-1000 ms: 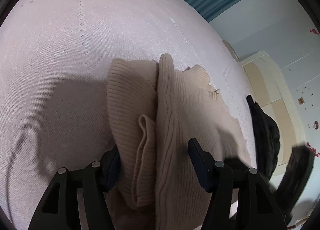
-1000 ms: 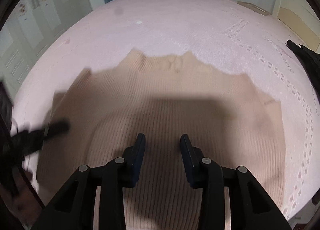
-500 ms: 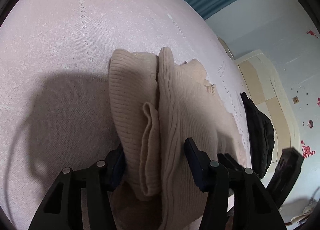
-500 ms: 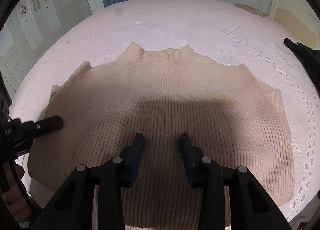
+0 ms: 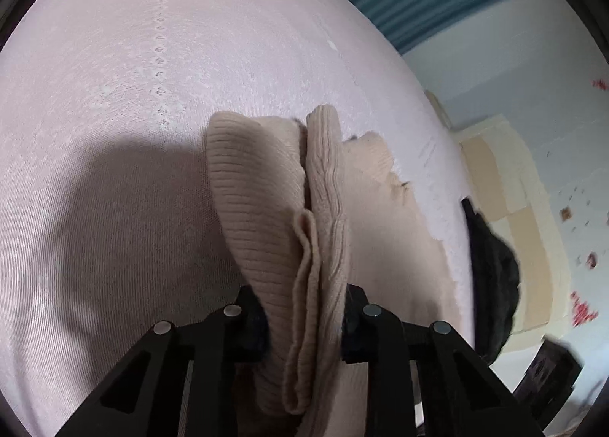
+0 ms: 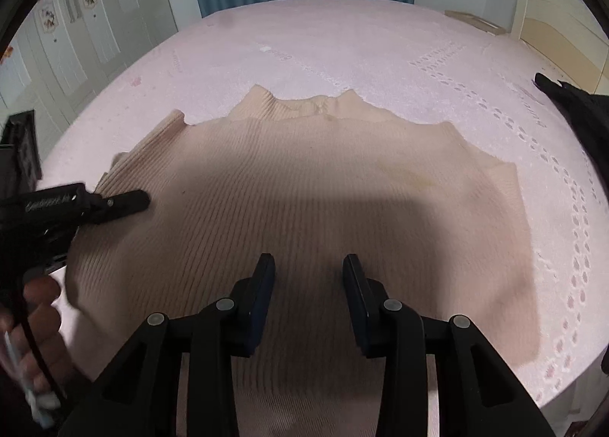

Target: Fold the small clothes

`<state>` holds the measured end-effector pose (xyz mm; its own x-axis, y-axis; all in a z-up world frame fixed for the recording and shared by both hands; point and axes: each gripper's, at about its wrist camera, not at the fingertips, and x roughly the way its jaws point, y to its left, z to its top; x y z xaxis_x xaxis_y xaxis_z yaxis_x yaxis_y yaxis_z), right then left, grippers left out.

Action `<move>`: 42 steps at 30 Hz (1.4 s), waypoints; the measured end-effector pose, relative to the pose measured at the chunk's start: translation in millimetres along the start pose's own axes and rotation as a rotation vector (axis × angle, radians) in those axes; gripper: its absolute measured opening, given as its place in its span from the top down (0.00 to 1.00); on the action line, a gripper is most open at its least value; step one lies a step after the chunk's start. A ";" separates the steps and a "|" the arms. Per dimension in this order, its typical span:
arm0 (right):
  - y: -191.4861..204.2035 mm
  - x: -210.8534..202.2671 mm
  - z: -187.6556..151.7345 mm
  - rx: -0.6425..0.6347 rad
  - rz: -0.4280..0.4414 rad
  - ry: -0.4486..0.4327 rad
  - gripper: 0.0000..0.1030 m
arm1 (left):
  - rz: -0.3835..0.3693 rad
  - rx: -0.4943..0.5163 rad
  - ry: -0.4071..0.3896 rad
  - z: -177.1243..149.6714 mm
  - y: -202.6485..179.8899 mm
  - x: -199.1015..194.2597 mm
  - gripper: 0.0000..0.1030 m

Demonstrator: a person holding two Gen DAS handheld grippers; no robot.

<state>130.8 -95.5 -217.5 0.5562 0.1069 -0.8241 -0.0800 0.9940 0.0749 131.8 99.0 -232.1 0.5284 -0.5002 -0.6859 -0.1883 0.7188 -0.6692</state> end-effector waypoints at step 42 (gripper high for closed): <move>-190.7 -94.5 -31.6 0.370 0.222 -0.156 0.42 | 0.099 0.360 0.019 -52.5 -189.0 26.5 0.57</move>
<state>67.3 -295.9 -171.7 0.6789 0.2925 -0.6735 0.0740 0.8853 0.4590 137.9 -75.4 -138.7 0.5060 -0.4259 -0.7501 0.0668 0.8863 -0.4582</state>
